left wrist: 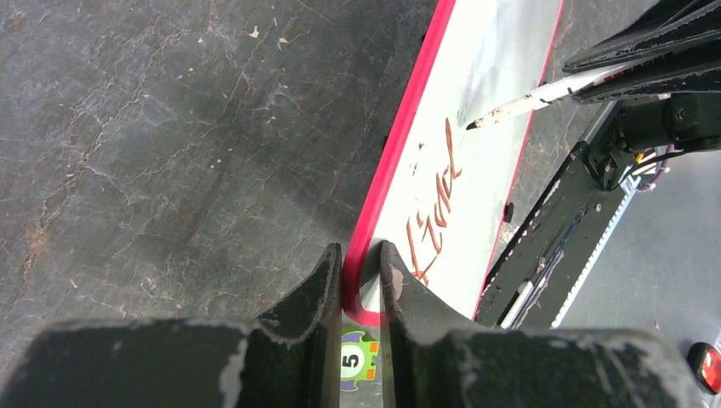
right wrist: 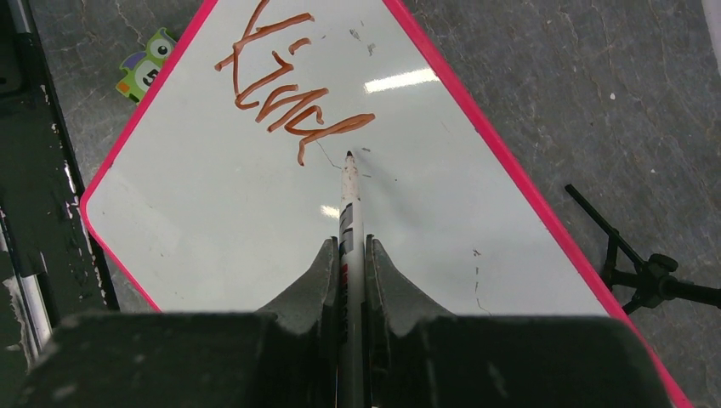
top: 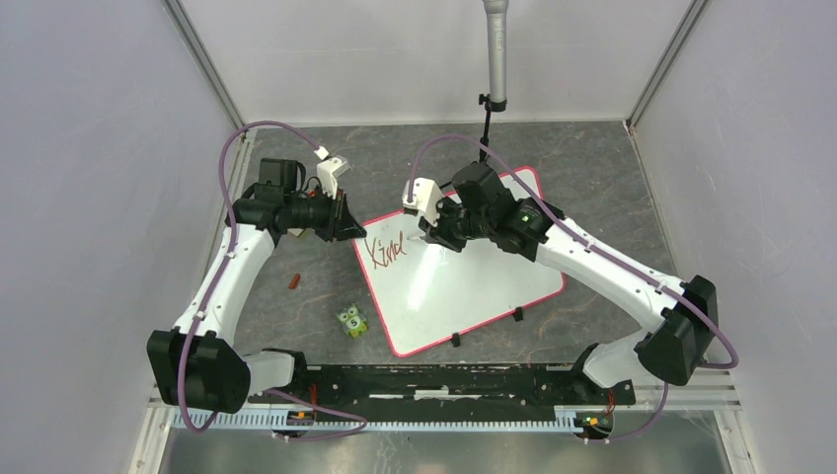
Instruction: Write a sentence on the whiteboard
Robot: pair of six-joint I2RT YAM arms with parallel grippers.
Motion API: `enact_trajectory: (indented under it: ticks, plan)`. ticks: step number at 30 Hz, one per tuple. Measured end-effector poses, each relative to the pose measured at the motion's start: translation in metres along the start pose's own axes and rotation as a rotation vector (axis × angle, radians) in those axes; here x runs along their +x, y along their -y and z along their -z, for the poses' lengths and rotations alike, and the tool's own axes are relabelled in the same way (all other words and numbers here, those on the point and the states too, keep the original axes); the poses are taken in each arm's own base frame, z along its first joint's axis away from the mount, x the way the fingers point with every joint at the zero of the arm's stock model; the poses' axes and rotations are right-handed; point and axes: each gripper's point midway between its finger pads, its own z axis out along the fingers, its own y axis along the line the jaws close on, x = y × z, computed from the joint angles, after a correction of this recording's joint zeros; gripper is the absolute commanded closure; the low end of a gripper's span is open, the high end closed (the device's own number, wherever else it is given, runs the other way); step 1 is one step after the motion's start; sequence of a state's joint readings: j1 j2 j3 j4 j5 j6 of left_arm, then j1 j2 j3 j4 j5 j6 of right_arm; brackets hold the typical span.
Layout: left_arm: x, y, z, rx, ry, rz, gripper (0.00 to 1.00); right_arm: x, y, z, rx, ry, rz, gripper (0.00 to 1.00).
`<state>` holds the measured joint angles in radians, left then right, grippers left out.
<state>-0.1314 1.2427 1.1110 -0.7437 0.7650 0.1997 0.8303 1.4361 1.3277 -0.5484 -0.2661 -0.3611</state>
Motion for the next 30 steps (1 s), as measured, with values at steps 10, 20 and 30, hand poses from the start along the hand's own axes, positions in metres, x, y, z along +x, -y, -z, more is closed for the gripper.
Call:
enact_trajectory:
  ticks: [10, 20, 30]
  plan:
    - [0.0003, -0.0002, 0.0, -0.003, -0.002, 0.0, 0.98, -0.0034, 0.0016, -0.0011, 0.004, 0.009, -0.006, 1.0]
    - [0.0003, 0.0, -0.0001, -0.003, -0.002, 0.0, 0.98, -0.0002, 0.0014, -0.0053, -0.001, -0.002, -0.009, 1.0]
    - [0.0005, -0.0004, -0.0002, -0.005, -0.004, 0.0, 0.98, 0.0016, 0.0034, -0.0062, 0.011, -0.011, -0.009, 1.0]
